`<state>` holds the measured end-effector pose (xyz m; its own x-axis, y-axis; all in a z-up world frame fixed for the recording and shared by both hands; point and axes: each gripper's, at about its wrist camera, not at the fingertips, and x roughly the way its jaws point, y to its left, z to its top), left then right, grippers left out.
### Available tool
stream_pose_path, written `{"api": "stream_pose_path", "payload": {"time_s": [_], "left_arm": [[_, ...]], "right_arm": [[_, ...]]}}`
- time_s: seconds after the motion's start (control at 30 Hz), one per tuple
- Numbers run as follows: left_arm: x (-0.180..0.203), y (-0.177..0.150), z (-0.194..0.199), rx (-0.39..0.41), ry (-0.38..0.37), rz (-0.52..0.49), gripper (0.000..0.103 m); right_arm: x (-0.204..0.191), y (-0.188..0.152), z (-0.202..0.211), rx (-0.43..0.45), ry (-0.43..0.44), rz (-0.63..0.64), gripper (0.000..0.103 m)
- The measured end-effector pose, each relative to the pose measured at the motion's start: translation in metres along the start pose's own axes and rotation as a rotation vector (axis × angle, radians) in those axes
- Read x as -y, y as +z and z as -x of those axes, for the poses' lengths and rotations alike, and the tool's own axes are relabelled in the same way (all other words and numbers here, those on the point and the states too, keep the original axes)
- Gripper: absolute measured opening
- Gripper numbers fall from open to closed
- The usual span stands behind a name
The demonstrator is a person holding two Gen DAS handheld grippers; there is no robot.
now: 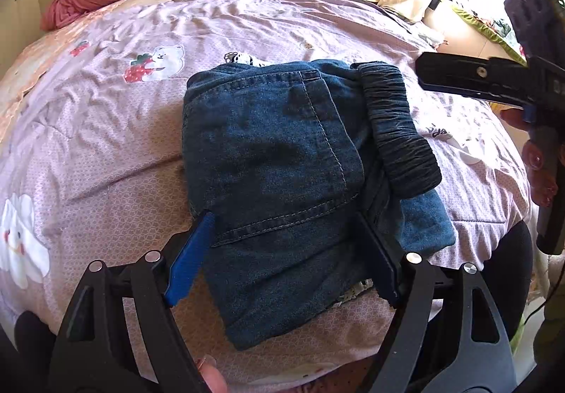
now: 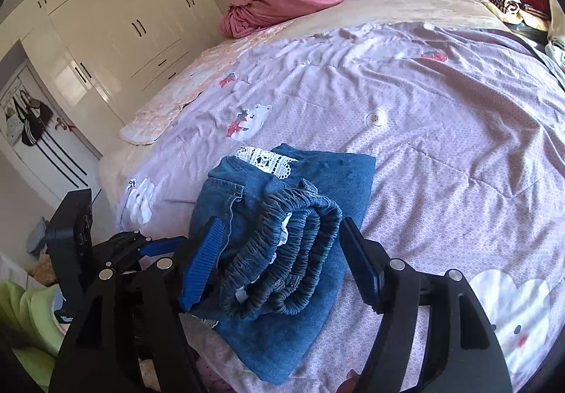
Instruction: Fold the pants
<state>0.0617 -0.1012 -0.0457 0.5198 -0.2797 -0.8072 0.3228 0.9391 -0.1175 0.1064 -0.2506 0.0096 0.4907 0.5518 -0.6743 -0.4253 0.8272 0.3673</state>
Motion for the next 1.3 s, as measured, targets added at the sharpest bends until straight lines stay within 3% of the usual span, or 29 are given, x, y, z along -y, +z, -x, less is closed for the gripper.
{"api": "stream_pose_path", "payload": {"time_s": [0.4, 0.6, 0.8, 0.97, 1.13, 1.3], "left_arm": [[-0.006, 0.001, 0.020, 0.031, -0.004, 0.021, 0.077], [-0.018, 0.001, 0.033, 0.057, 0.009, 0.048, 0.081], [-0.040, 0.003, 0.023, 0.039, 0.027, 0.098, 0.083], [-0.052, 0.012, 0.003, 0.008, -0.004, 0.140, 0.083], [-0.051, 0.018, -0.013, -0.010, -0.035, 0.146, 0.083], [-0.045, 0.016, -0.023, -0.023, -0.066, 0.138, 0.062]], "right_arm": [[-0.032, -0.030, 0.025, 0.031, -0.062, 0.127, 0.068], [-0.050, -0.047, 0.019, 0.010, -0.075, 0.185, 0.068], [-0.032, -0.060, -0.002, -0.035, -0.082, 0.040, 0.068], [0.008, -0.053, -0.004, 0.041, 0.037, -0.252, 0.074], [0.022, -0.039, -0.025, 0.000, 0.007, -0.281, 0.075], [0.030, -0.038, -0.051, -0.066, 0.030, -0.300, 0.075]]}}
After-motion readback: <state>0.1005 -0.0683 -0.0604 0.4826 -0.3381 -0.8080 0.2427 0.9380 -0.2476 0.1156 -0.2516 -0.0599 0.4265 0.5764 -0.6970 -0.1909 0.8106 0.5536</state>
